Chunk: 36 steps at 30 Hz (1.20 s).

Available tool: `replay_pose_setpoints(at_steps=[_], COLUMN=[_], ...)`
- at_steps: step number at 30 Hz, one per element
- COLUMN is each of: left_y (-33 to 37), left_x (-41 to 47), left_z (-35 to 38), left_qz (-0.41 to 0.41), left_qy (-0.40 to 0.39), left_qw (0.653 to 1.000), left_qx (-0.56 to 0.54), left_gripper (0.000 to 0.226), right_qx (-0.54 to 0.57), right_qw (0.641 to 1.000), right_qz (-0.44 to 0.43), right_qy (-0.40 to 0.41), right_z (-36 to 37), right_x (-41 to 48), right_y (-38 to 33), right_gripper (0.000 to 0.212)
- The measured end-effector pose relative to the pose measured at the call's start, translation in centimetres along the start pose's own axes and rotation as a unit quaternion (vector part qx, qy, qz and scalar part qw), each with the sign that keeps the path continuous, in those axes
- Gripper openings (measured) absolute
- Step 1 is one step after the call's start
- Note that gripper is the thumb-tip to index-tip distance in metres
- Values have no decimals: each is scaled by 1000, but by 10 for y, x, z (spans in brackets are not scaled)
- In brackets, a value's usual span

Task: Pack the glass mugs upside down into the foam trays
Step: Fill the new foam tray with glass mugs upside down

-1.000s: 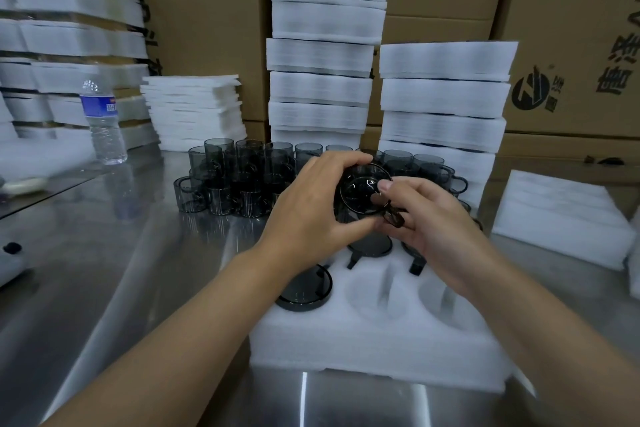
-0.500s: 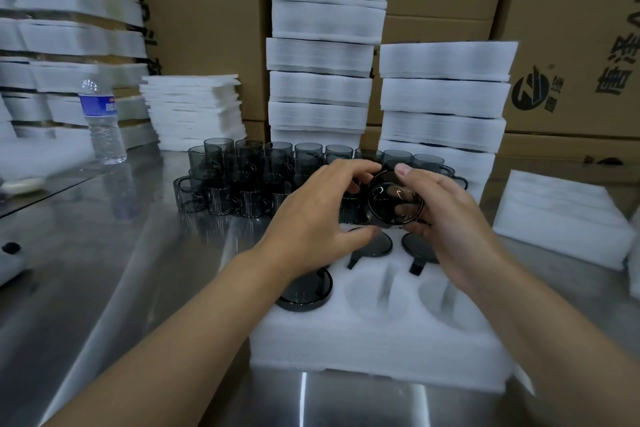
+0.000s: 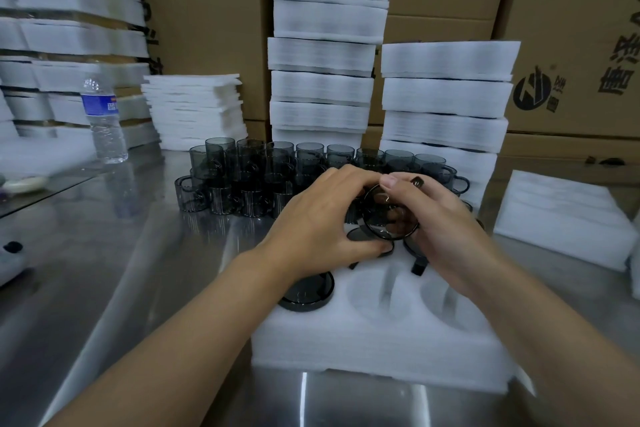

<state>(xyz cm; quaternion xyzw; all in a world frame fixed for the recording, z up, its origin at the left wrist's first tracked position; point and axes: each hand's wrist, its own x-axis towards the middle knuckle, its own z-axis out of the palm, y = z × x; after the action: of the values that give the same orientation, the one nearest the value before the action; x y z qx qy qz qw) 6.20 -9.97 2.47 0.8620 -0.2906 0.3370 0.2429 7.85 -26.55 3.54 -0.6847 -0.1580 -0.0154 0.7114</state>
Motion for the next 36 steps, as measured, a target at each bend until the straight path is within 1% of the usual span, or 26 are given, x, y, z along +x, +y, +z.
replay_pose_setpoints(at_steps=[4,8,11,16,22,26,34,36], left_y=[1,1,2,2,2,3,3,3], left_x=[0,1,1,1,2,2,2,2], left_z=[-1,-2,-2,-3,-2,-3,-3,-3], left_qz=[-15,-29,-39,-40,-38,-40,-42,-43], left_qy=[16,41,55,63,64,59,54,51], left_qw=[1000,998,997,996,996,997,997,997], left_qx=[7,29,34,42,40,43,43,45], left_gripper=[66,65,64,62,63,64,64,64], right_qx=[40,60,56,45,46,51,43,42], right_qw=[999,998,998,999,999,998,999,999], right_qz=[7,5,2,5,5,3,4,4], right_qy=[3,18,32,27,22,26,25,27], right_z=[-1,-1,0,-1,1,1,1,0], right_x=[2,3,4,4,3,2,3,3], right_y=[1,0,0,1,-1,-2,-2,-2], right_gripper=[39,38,31,38,40,34,36,34])
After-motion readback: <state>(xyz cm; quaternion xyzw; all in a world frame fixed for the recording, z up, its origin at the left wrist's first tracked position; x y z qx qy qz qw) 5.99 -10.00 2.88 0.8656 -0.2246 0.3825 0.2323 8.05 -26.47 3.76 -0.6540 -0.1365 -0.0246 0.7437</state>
